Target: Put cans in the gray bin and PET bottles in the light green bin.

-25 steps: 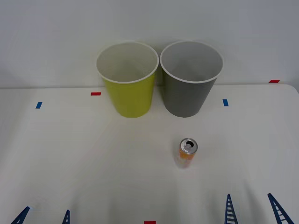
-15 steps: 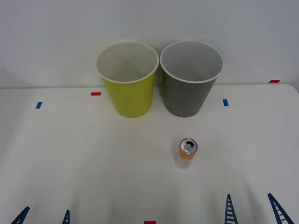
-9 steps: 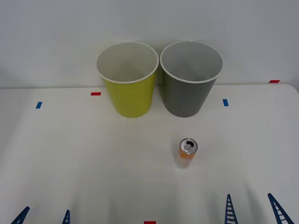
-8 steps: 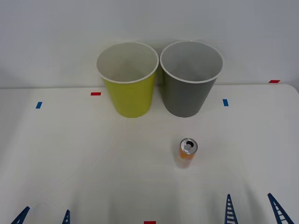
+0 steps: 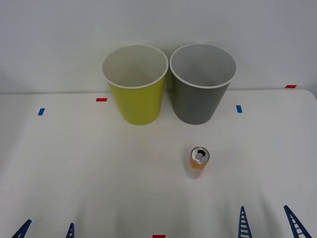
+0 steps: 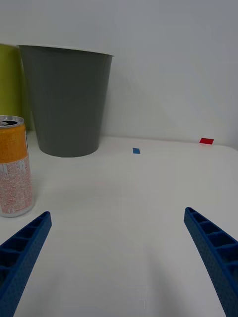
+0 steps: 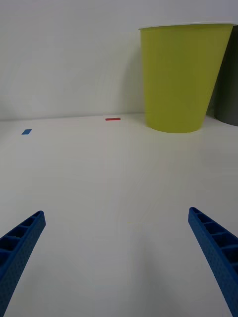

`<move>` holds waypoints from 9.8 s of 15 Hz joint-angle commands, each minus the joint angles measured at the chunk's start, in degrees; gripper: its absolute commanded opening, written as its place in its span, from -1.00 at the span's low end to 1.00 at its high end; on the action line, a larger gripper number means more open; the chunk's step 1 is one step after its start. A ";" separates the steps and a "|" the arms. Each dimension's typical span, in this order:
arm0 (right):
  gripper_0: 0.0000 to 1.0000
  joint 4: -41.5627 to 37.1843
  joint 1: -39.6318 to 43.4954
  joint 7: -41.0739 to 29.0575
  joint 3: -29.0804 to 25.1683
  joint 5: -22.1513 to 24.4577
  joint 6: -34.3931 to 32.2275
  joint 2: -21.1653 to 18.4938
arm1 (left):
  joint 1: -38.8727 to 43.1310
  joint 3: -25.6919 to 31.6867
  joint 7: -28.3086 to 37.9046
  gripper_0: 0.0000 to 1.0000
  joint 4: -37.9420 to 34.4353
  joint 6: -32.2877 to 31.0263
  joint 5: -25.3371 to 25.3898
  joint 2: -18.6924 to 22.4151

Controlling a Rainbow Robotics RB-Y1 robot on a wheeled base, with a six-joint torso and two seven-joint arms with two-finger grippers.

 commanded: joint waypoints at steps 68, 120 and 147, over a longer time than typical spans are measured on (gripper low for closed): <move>1.00 8.53 -23.29 -0.17 7.30 5.27 10.55 5.71 | 0.00 0.00 0.00 1.00 0.00 0.00 0.00 0.00; -0.90 -33.66 -67.50 -10.72 -6.77 -7.21 104.33 -4.13 | 0.00 0.00 0.00 1.00 0.00 0.00 0.00 0.00; 0.45 -6.06 -83.14 -12.48 -9.49 -9.58 79.28 -7.56 | 0.00 0.00 0.00 1.00 0.00 0.00 0.00 0.00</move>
